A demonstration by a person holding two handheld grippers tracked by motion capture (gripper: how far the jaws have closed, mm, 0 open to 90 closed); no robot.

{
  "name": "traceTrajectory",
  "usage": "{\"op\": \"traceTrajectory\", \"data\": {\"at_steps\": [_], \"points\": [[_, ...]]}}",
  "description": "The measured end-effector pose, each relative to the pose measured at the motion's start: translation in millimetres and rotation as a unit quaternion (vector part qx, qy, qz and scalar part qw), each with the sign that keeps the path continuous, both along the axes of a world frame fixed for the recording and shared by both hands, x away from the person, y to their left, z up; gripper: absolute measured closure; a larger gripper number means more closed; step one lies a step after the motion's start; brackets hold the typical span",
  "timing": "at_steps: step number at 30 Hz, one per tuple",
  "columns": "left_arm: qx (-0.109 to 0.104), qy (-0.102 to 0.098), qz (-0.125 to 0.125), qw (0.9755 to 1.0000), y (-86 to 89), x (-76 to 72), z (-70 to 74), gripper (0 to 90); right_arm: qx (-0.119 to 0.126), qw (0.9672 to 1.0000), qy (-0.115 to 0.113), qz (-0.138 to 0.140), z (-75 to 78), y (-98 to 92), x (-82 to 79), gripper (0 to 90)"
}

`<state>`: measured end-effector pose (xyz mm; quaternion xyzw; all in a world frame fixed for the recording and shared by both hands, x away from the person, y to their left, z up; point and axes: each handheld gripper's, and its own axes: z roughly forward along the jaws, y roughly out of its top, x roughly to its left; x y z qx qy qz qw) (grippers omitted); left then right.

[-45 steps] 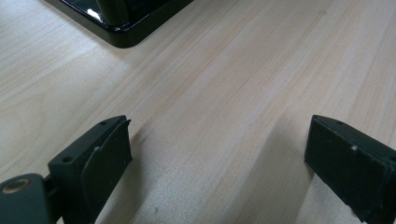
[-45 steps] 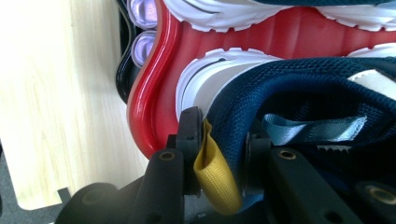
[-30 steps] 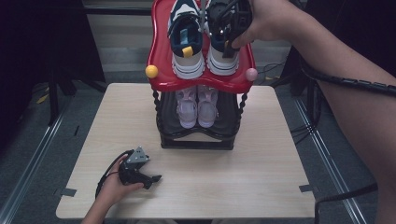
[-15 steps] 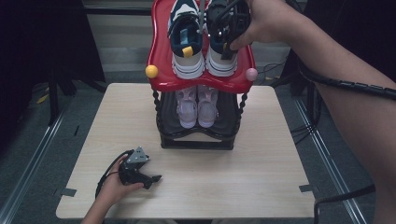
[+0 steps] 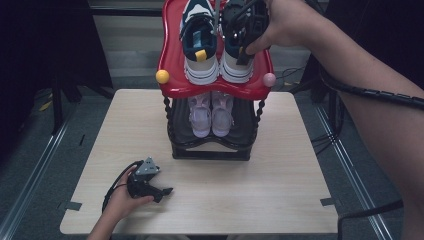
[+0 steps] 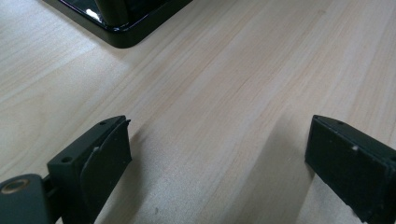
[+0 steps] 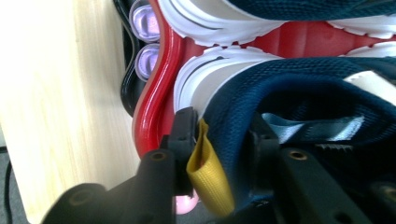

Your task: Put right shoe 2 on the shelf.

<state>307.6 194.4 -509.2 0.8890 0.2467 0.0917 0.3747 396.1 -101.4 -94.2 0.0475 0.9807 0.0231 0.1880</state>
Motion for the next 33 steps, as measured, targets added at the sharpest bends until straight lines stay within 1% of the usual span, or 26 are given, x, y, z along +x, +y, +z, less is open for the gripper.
{"op": "traceTrajectory", "data": {"at_steps": [1, 3, 4, 5, 8, 10, 12, 14, 16, 19, 20, 23, 24, 26, 27, 28, 29, 30, 31, 32, 33], "points": [[0.0, 0.0, 0.0, 1.0, 0.0, 0.0, 0.0, 6.2, 0.004, 1.0, -0.001, -0.005, 0.5, -0.2, -1.0, 62.7], [-0.001, 0.001, 0.0, 1.0, -0.1, 0.0, -0.1, 6.2, 0.008, 1.0, -0.003, -0.005, 1.9, -0.9, -1.5, 57.9], [-0.001, 0.001, 0.001, 1.0, -0.1, -0.1, -0.1, 6.2, 0.009, 0.9999, -0.004, -0.001, 2.3, -1.3, -1.6, 55.9], [0.0, 0.0, 0.0, 1.0, 0.0, 0.1, -0.1, 6.2, 0.011, 0.9999, -0.009, -0.001, 2.6, -1.3, -2.3, 54.5], [-0.001, 0.001, 0.0, 1.0, -0.1, 0.0, -0.1, 6.2, 0.012, 0.9998, -0.013, -0.001, 2.8, -3.0, -2.9, 50.7], [-0.004, 0.001, 0.003, 1.0, -0.4, -0.2, -0.4, 6.2, 0.012, 0.9999, -0.012, -0.003, 3.0, -4.7, -3.1, 49.9], [-0.005, 0.002, 0.003, 1.0, -0.5, -0.3, -0.5, 6.1, 0.016, 0.9997, -0.017, -0.004, 2.0, -5.2, -4.3, 49.1], [-0.005, 0.0, 0.002, 1.0, -0.6, 0.0, -0.5, 6.1, 0.017, 0.9997, -0.017, -0.005, 1.4, -5.2, -5.1, 50.6], [-0.006, 0.001, 0.001, 1.0, -0.6, 0.1, -0.6, 6.0, 0.014, 0.9997, -0.021, -0.002, 1.6, -4.3, -5.0, 54.6], [-0.003, 0.001, 0.002, 1.0, -0.7, 0.0, -0.3, 6.0, 0.007, 0.9999, -0.005, 0.009, 0.7, -1.6, -4.7, 67.3], [-0.004, 0.0, 0.001, 1.0, -0.6, 0.2, -0.4, 6.0, 0.004, 0.9999, -0.002, 0.016, 0.2, -0.7, -5.5, 69.1], [-0.003, 0.0, 0.002, 1.0, -0.6, 0.1, -0.3, 6.0, -0.005, 0.9997, -0.007, 0.024, -0.1, 0.4, -8.3, 70.9], [-0.006, 0.002, 0.001, 1.0, -0.7, 0.1, -0.6, 5.9, -0.008, 0.9995, -0.008, 0.03, 0.0, 0.3, -8.6, 71.4], [-0.004, 0.001, 0.002, 1.0, -0.7, 0.0, -0.4, 6.0, -0.01, 0.9992, -0.009, 0.038, -0.4, 0.4, -9.4, 72.0], [-0.004, 0.001, 0.002, 1.0, -0.7, 0.0, -0.4, 6.0, -0.017, 0.9989, -0.01, 0.043, -0.3, 0.2, -10.0, 72.1], [-0.006, 0.002, 0.001, 1.0, -0.7, 0.1, -0.6, 5.9, -0.021, 0.9989, -0.009, 0.042, -0.2, -0.1, -10.3, 72.2], [-0.006, 0.001, 0.001, 1.0, -0.7, 0.1, -0.6, 6.0, -0.016, 0.9989, -0.011, 0.043, -1.0, -0.2, -11.0, 72.3], [-0.005, 0.001, 0.002, 1.0, -0.7, 0.1, -0.6, 5.9, -0.02, 0.9985, -0.01, 0.05, -1.2, -0.5, -10.6, 72.3], [-0.006, 0.002, 0.001, 1.0, -0.7, 0.2, -0.6, 6.0, -0.023, 0.9989, -0.005, 0.041, -0.5, -1.0, -10.1, 72.1], [-0.006, 0.002, 0.001, 1.0, -0.7, 0.2, -0.6, 5.9, -0.013, 0.9994, -0.007, 0.031, -0.4, -1.7, -8.8, 71.7], [-0.006, 0.002, 0.001, 1.0, -0.7, 0.1, -0.6, 6.0, -0.011, 0.9995, -0.006, 0.029, -0.1, -2.5, -8.3, 70.9]]}}
